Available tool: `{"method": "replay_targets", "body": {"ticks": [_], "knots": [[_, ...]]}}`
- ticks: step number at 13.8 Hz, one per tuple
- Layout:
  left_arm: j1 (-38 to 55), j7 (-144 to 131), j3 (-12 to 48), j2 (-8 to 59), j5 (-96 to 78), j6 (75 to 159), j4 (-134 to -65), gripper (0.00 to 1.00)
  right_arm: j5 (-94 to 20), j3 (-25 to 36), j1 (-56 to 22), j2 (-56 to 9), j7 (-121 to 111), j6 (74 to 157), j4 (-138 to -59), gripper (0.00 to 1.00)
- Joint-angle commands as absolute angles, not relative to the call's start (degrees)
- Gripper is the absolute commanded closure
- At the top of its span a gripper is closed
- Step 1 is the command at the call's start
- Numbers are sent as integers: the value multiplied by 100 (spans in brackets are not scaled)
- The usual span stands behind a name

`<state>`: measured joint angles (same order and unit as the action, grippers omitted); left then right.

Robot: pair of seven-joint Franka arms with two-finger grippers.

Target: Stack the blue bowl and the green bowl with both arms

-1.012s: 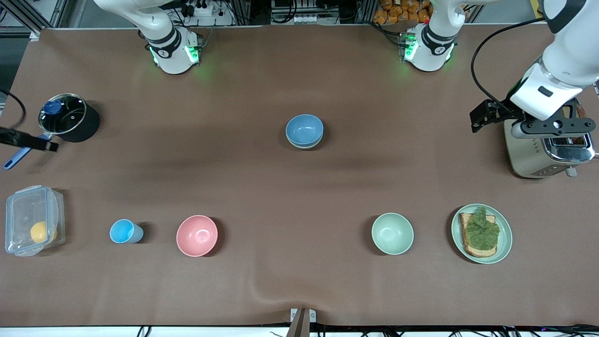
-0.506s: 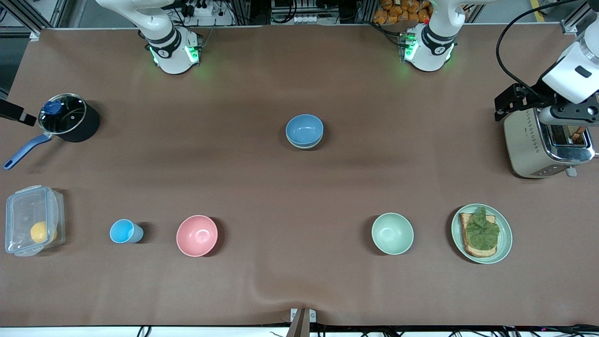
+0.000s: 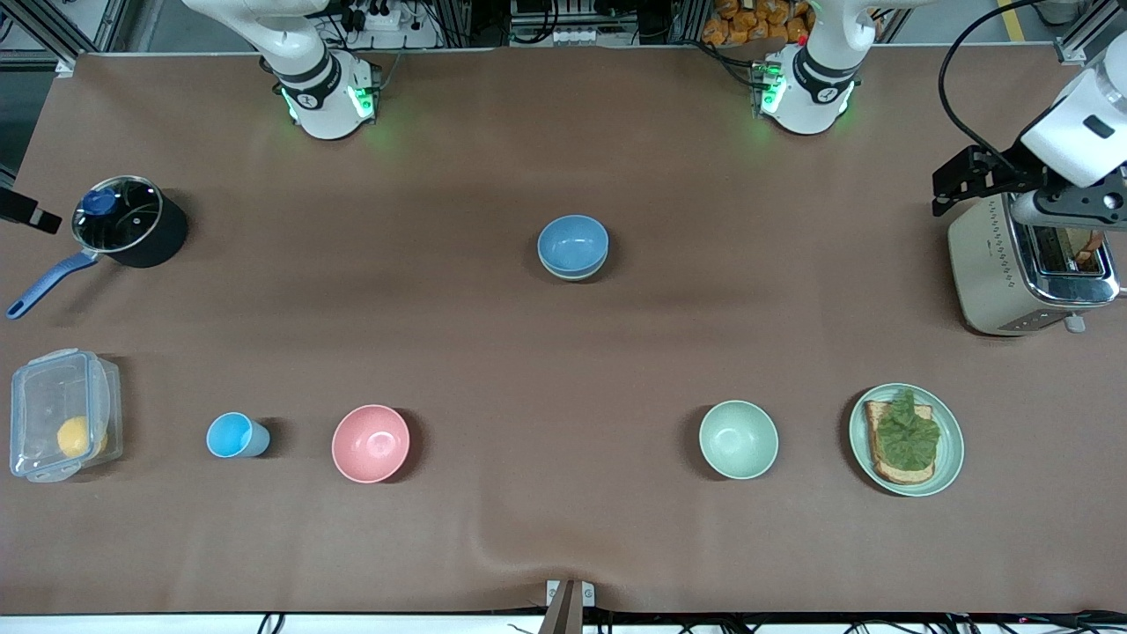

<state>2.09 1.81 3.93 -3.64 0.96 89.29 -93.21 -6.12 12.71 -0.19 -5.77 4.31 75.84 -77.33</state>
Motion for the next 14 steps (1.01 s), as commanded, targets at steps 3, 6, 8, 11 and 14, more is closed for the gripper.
{"method": "replay_targets", "body": {"ticks": [3, 6, 8, 11, 14], "knots": [[176, 290, 334, -343, 44, 8780, -9141, 0, -439, 1178, -70, -536, 562, 7427, -7515, 0], [167, 290, 334, -343, 26, 8754, -9149, 0, -378, 1107, -70, -361, 615, 7383, -7523, 0], [132, 290, 334, -343, 18, 8754, -9149, 0, -369, 1090, -70, -229, 615, 7374, -7576, 0], [141, 264, 334, -343, 18, 8754, -9141, 0, -238, 1037, -62, -211, 624, 7409, -7576, 0], [141, -183, 334, -352, 18, 8736, -9141, 0, -185, 932, -17, -150, 624, 7365, -7576, 0]]}}
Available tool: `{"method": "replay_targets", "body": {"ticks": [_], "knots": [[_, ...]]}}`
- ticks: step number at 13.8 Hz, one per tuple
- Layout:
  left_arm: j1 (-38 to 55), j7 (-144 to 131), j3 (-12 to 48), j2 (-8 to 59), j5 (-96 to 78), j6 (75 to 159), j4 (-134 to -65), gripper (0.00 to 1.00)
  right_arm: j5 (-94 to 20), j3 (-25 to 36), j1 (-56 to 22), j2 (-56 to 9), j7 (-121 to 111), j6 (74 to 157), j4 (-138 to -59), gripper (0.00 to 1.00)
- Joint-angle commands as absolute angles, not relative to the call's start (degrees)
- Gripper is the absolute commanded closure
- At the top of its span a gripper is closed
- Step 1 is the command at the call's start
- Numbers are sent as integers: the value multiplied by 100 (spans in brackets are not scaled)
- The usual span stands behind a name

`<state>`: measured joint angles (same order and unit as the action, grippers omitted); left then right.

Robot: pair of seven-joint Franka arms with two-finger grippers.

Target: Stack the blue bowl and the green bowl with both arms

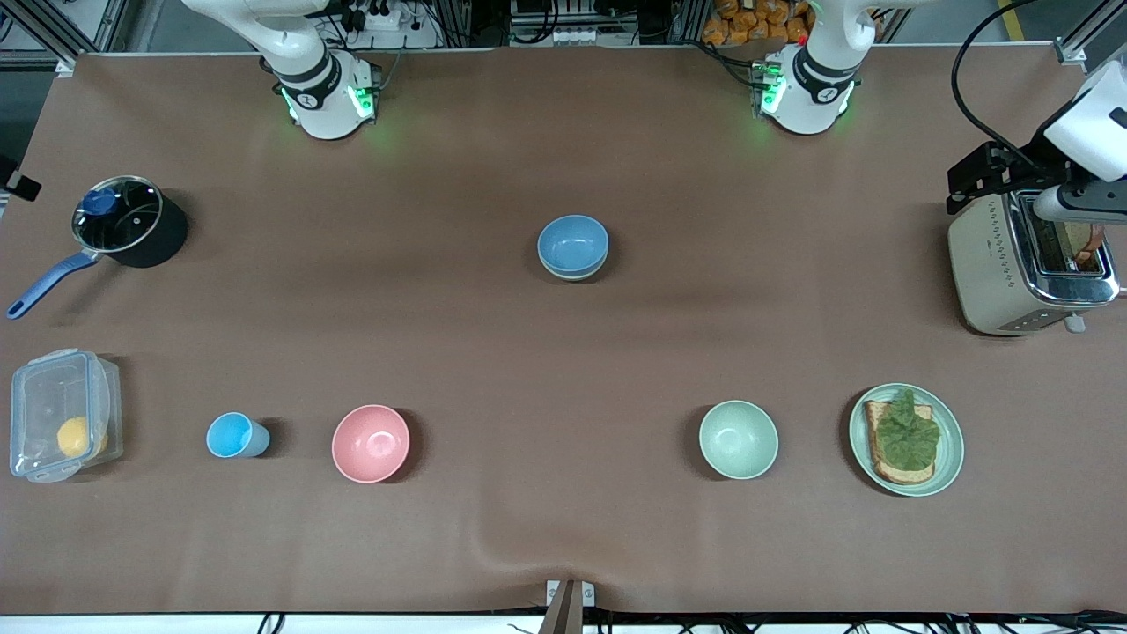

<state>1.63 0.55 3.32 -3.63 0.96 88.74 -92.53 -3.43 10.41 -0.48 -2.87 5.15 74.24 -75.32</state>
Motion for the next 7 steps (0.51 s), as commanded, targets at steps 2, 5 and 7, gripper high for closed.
{"method": "replay_targets", "body": {"ticks": [2, 5, 7], "knots": [[132, -237, 334, -352, 18, 8728, -9141, 0, -176, 932, -35, -149, 642, 7374, -7576, 0], [132, -237, 334, -360, 18, 8728, -9149, 0, -176, 932, -44, -149, 642, 7392, -7576, 0], [132, -237, 334, -360, 18, 8728, -9149, 0, -176, 932, -44, -149, 642, 7383, -7576, 0]]}}
